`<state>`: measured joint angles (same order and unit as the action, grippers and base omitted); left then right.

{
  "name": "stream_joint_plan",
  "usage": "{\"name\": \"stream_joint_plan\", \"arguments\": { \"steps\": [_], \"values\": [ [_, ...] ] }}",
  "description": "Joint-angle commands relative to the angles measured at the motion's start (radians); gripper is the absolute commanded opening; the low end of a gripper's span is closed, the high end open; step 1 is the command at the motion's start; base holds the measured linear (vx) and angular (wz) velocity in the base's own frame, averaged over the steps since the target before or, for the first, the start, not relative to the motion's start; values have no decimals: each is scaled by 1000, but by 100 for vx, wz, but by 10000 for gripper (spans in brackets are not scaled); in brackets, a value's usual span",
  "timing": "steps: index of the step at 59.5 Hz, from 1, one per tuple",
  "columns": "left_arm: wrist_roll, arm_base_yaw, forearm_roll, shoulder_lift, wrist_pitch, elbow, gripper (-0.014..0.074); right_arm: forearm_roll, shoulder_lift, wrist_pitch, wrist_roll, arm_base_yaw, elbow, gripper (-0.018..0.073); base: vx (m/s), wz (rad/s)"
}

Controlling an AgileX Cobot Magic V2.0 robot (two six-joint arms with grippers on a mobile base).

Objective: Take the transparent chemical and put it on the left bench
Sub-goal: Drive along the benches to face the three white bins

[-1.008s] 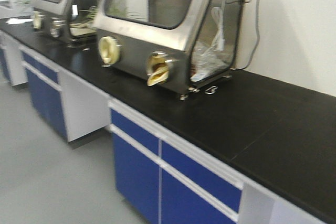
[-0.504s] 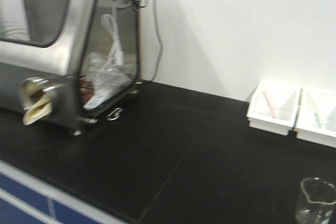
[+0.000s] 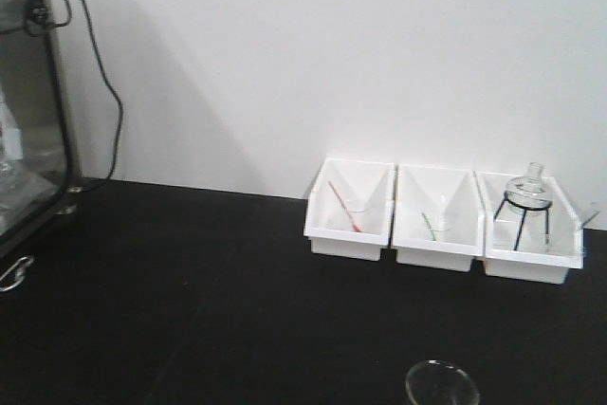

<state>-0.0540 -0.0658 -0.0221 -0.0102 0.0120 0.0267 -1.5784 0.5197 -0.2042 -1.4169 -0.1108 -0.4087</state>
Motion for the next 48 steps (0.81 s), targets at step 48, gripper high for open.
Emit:
{"name": "stream_joint_plan", "arguments": {
  "steps": [48],
  "values": [
    [8, -2, -1, -19, -78, 16, -3, 6, 4, -14, -1, 0, -31, -3, 7, -28]
  ]
}}
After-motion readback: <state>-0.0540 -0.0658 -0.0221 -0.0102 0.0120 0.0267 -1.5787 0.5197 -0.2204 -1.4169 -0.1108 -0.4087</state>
